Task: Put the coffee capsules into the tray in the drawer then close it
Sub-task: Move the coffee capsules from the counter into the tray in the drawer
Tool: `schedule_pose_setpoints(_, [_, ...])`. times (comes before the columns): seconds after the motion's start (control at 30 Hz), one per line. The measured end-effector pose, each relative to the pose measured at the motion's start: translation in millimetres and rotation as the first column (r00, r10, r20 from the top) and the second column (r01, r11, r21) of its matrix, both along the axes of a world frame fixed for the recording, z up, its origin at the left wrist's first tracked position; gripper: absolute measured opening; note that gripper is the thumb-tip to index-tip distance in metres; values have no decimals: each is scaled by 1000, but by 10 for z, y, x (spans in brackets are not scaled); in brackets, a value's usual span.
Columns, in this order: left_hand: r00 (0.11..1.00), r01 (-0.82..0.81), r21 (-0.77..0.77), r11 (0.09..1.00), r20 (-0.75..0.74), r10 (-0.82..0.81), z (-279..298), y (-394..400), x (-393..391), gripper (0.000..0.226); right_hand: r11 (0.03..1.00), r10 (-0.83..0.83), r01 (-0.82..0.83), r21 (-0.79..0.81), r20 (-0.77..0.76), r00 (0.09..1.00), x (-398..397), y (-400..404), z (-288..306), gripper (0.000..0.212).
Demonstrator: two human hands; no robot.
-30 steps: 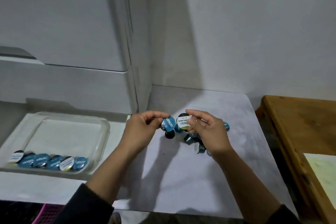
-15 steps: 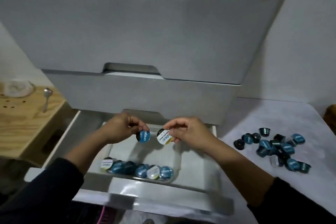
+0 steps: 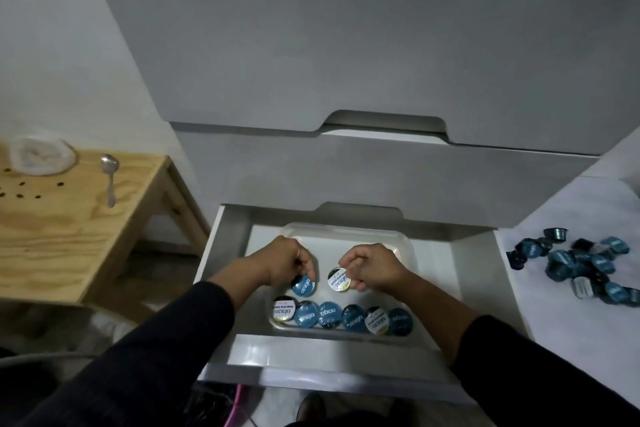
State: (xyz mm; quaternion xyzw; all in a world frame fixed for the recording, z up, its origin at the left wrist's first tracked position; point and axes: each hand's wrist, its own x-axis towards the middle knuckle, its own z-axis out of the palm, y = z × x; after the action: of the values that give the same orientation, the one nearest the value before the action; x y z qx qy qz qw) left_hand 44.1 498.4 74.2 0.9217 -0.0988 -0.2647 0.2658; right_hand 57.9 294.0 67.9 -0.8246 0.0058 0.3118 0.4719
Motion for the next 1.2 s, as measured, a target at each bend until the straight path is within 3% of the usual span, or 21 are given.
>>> schedule_pose_setpoints(0.27, [996,94,-35,995,-5,-94,7,52,56,24,998,-28,36,58,-134,991,41,105,-89,17])
schedule_pose_setpoints(0.53, [989,142,17,990,28,-143,81,140,57,27,998,9,1,60,-171,985,9,282,-94,19])
schedule_pose_setpoints(0.73, [993,114,20,993,36,-114,107,176,24,24,999,30,-22,47,-177,984,-11,315,-95,11])
schedule_pose_setpoints(1.2, [997,52,124,991,49,-58,176,144,-41,11,999,49,-50,-6,-158,986,-99,374,-14,16])
